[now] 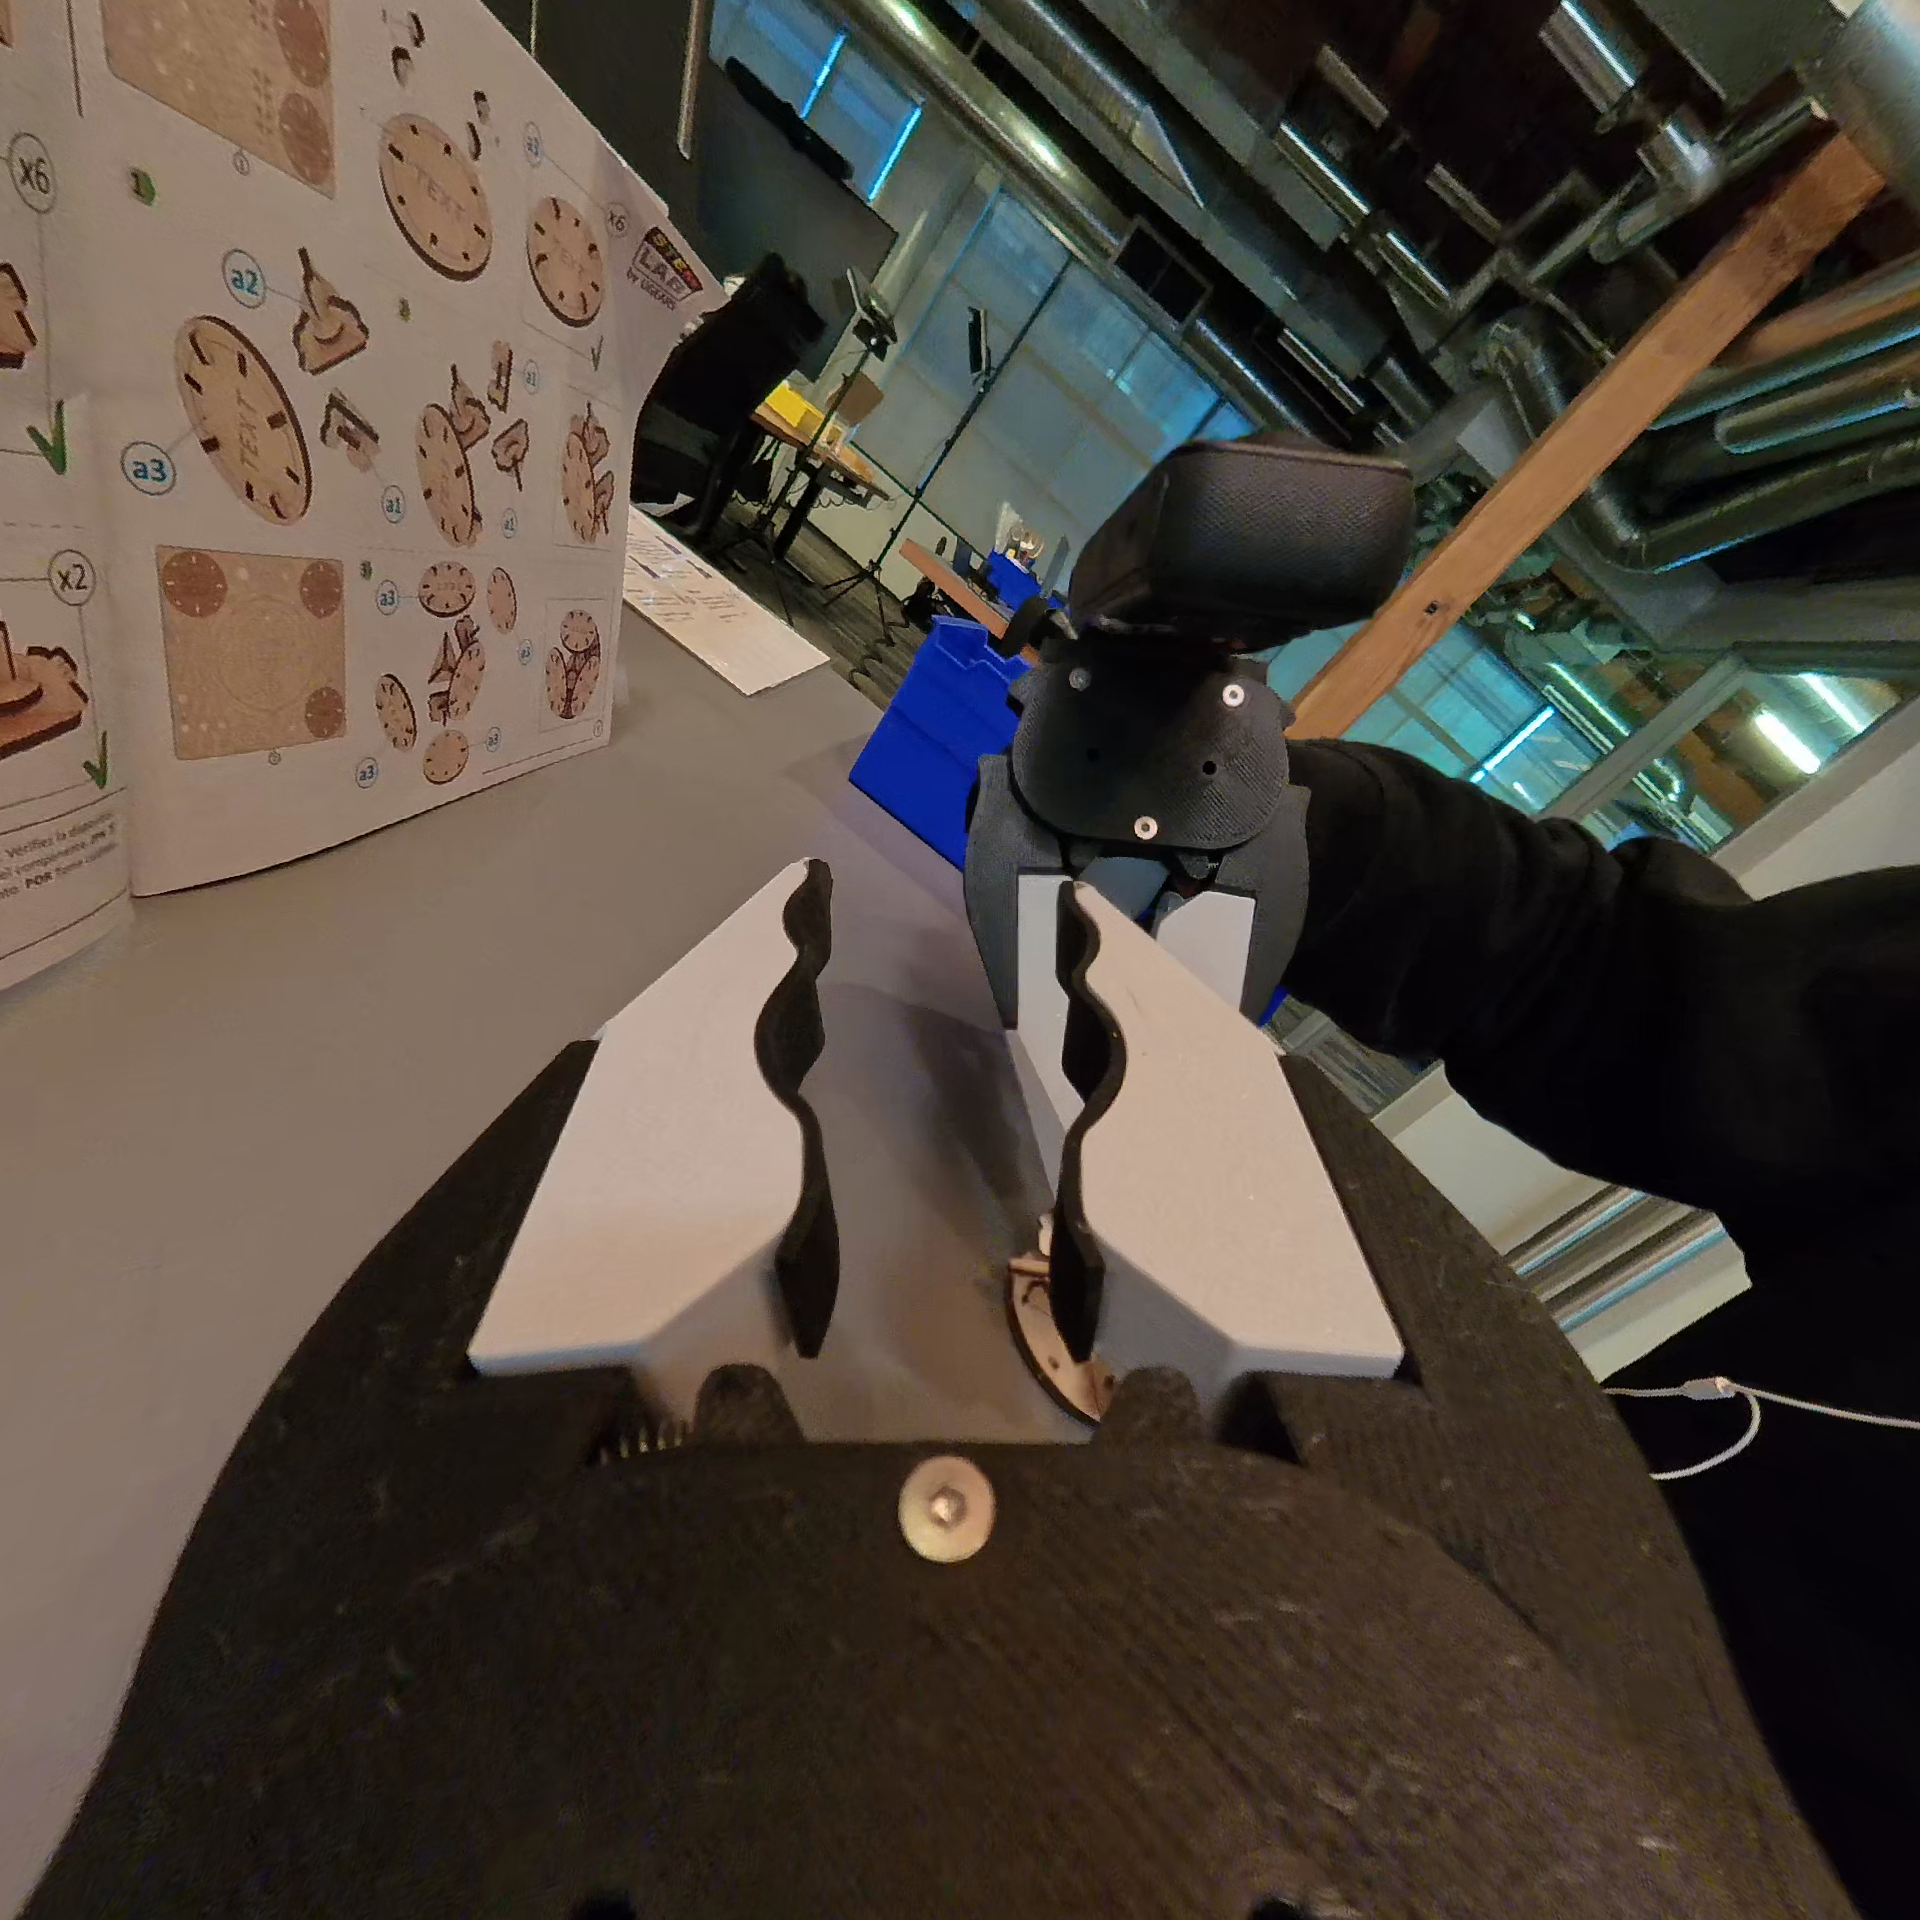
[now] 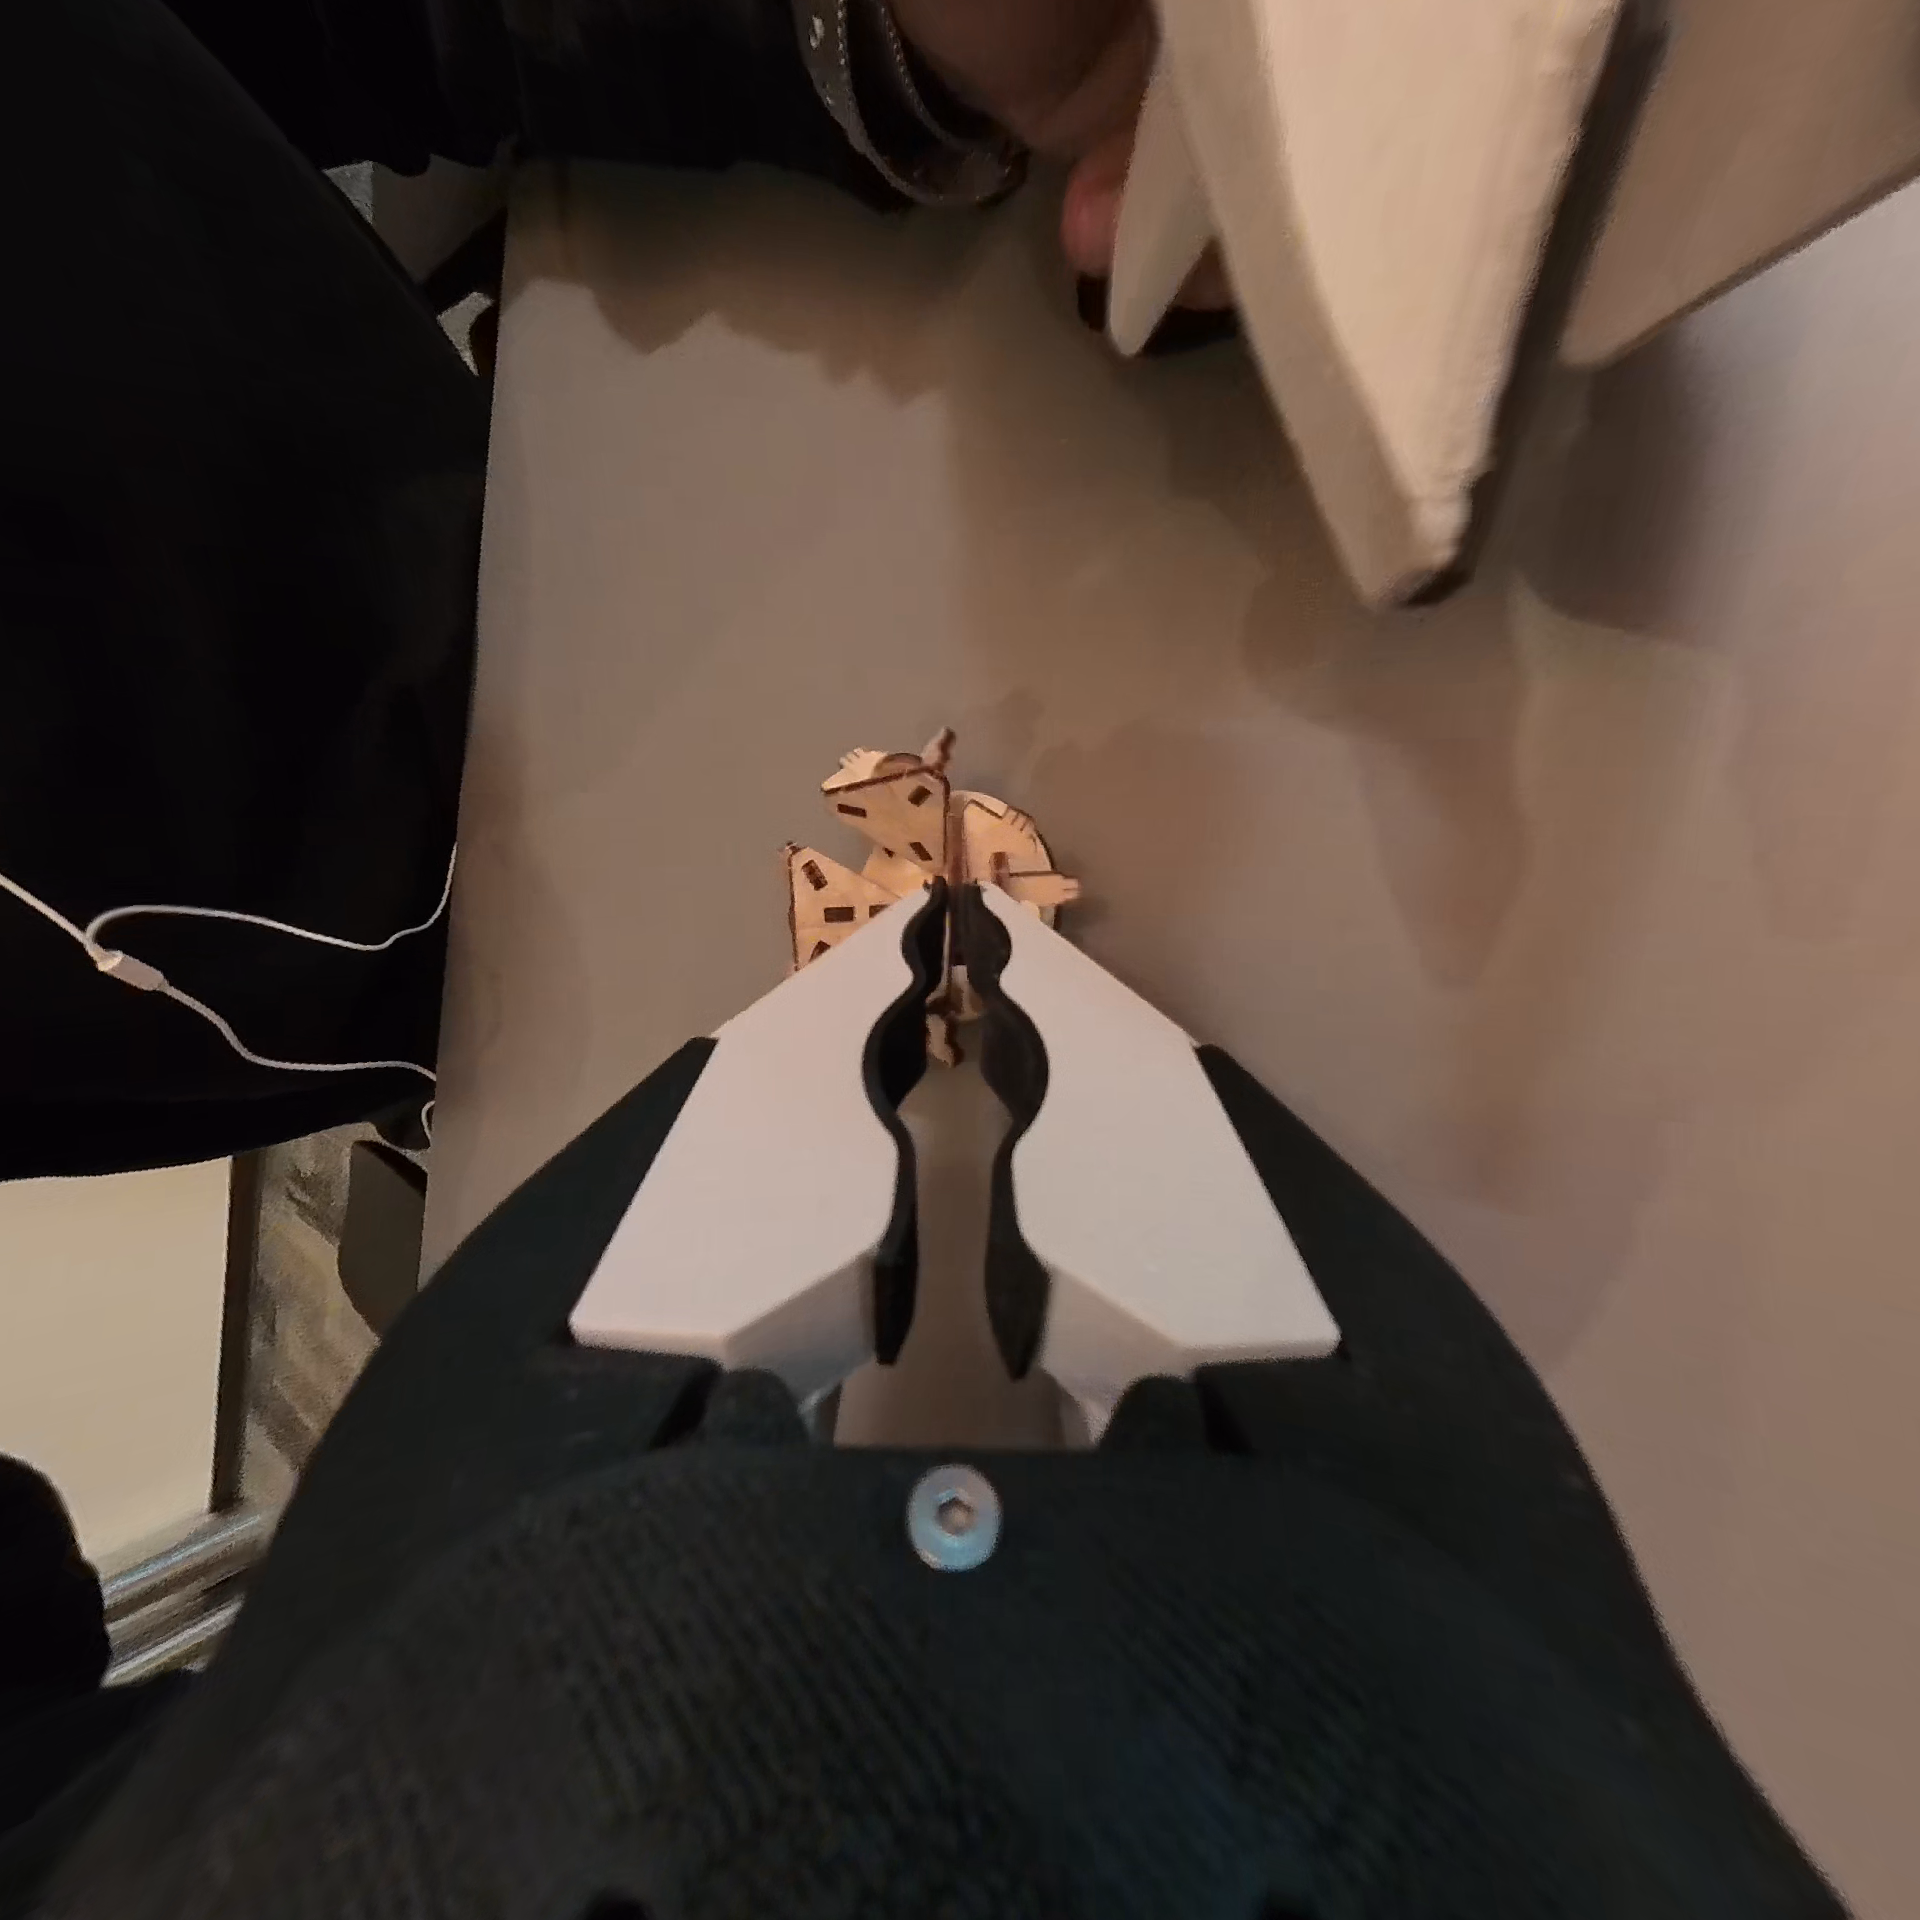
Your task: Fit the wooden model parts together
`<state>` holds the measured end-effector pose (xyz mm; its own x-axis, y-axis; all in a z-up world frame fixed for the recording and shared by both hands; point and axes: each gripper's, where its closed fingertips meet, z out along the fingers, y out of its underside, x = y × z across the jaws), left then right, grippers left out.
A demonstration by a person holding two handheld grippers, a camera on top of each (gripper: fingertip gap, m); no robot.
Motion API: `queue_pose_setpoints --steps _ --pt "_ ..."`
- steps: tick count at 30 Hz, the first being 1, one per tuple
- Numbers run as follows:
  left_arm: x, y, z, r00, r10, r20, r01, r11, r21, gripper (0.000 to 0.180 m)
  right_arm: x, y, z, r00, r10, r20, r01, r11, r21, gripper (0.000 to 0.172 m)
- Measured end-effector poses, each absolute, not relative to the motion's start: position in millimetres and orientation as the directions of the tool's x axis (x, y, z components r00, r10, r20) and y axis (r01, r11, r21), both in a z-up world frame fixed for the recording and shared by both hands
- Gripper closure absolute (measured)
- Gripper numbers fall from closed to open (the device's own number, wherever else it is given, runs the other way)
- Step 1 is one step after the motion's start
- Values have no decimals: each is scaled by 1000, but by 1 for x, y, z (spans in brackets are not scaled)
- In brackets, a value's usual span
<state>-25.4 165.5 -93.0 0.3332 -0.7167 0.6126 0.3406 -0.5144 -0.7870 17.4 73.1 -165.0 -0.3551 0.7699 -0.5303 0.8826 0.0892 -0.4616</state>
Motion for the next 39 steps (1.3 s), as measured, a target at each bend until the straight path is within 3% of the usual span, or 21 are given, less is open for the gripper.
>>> queue_pose_setpoints --steps 8,18,20,28,33,39 --pt "-25 165 -93 330 -716 615 342 -516 -785 139 20 67 -160 -341 795 -501 865 57 -498 156" --pt "-25 165 -93 334 -717 611 337 -515 -788 139 12 72 -147 -304 879 -366 807 33 -590 162" --pt "-25 165 -93 334 -717 612 337 -515 -788 139 8 76 -138 -282 904 -320 777 19 -629 171" --pt "-25 165 -93 333 -717 613 338 -516 -787 139 6 78 -137 -229 969 -89 719 107 -687 172" --pt "-24 165 -94 334 -717 612 336 -516 -788 139 15 79 -156 -197 972 -127 772 74 -631 172" --pt "-24 165 -94 333 -716 613 336 -517 -787 139 10 77 -149 -198 974 -110 745 77 -663 172"
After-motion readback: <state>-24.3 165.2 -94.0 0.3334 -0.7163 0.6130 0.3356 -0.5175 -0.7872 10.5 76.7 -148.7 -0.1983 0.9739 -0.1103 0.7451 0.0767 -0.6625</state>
